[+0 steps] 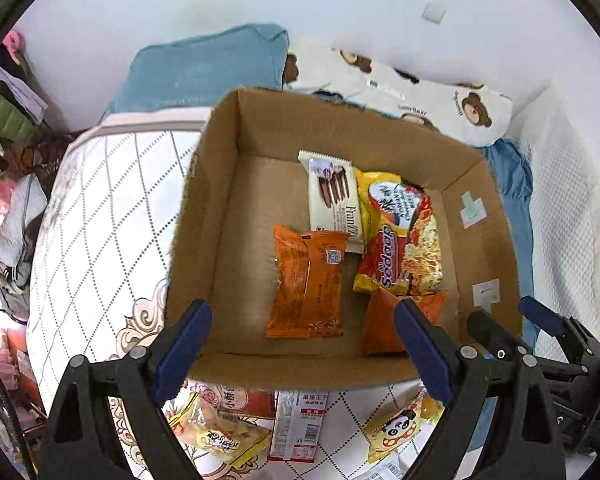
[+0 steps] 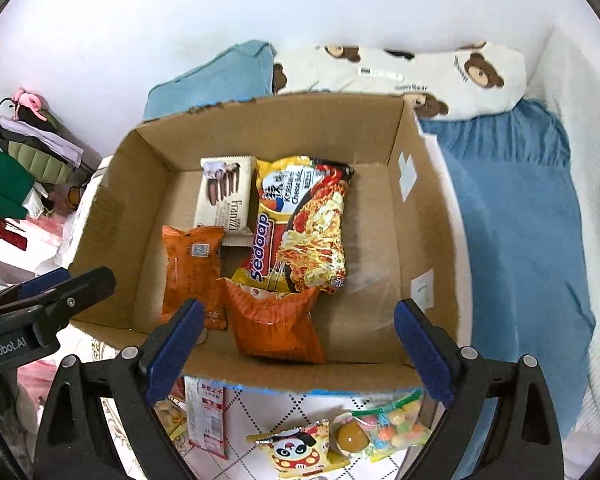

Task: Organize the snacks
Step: 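Lower both orange packets into the box and open both tools, then grasp the red spicy strip pack with left tool while right tool grasps the panda snack bag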

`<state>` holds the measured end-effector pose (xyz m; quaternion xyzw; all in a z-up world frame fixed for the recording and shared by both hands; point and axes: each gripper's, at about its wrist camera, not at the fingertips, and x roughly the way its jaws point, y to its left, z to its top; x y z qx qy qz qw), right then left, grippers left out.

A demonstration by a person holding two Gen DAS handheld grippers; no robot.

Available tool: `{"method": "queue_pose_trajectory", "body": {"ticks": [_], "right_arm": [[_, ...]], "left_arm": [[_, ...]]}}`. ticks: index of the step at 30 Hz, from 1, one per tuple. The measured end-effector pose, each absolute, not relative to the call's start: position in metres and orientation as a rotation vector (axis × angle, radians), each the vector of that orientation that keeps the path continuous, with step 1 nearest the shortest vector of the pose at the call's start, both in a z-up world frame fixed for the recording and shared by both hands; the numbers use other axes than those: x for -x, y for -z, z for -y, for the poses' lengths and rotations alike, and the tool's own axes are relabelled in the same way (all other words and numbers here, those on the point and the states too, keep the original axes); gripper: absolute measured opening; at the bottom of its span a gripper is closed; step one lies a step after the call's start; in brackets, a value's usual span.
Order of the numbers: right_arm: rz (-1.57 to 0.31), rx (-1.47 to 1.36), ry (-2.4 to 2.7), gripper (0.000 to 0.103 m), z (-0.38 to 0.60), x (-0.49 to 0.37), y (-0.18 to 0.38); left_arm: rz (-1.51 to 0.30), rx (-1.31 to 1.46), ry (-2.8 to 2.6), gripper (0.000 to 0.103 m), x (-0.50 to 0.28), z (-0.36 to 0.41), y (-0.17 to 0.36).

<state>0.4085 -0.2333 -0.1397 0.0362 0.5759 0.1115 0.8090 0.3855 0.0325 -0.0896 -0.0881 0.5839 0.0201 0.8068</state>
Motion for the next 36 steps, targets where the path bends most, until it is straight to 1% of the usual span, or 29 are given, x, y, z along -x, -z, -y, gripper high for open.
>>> {"method": "queue_pose_trajectory", "body": {"ticks": [10,13,16,19,24,25,26,27,28,30,31,32,33,36], "right_arm": [[-1.105,-0.077,-0.234,0.098,0.236,-0.365,0.084],[-1.083,-0.102,-0.242,0.098,0.24,-0.351,0.071],[-1.089,-0.118,-0.259,0.098,0.243,-0.331,0.071],[-1.143,-0.12,-0.281,0.098,0.247,-0.311,0.093],[-1.284,-0.176,-0.3,0.097,0.262,-0.287,0.163],[-1.298,-0.18,-0.307,0.088,0.263,-0.284,0.173],[-1.311,-0.174,-0.308,0.076,0.264,-0.281,0.184],[-1.328,-0.158,-0.307,0.074,0.264,-0.279,0.194],[-1.344,-0.151,-0.311,0.074,0.264,-0.277,0.204],[-1.36,-0.14,-0.321,0.075,0.265,-0.274,0.216],[-1.367,-0.129,-0.324,0.075,0.264,-0.274,0.222],[-1.382,-0.116,-0.34,0.075,0.263,-0.274,0.228],[-1.379,-0.096,-0.341,0.075,0.26,-0.276,0.232],[-1.418,-0.04,-0.386,0.075,0.249,-0.277,0.249]], "left_arm": [[-1.109,0.154,-0.035,0.093,-0.337,-0.025,0.042],[-1.087,0.168,-0.028,0.093,-0.325,-0.026,0.033],[-1.078,0.16,-0.031,0.093,-0.309,-0.026,0.034],[-1.115,0.119,-0.052,0.093,-0.291,-0.021,0.058],[-1.313,0.096,-0.045,0.093,-0.278,-0.009,0.139],[-1.363,0.086,-0.038,0.093,-0.277,-0.004,0.159],[-1.414,0.079,-0.024,0.093,-0.278,0.001,0.181],[-1.438,0.074,-0.017,0.09,-0.278,0.003,0.193],[-1.474,0.061,-0.016,0.083,-0.279,0.007,0.21],[-1.526,0.054,-0.009,0.08,-0.281,0.012,0.233],[-1.545,0.055,-0.015,0.075,-0.282,0.013,0.244],[-1.56,0.057,-0.019,0.073,-0.284,0.014,0.254],[-1.566,0.058,-0.018,0.069,-0.284,0.015,0.259],[-1.553,0.051,-0.021,0.068,-0.285,0.018,0.267]]}}
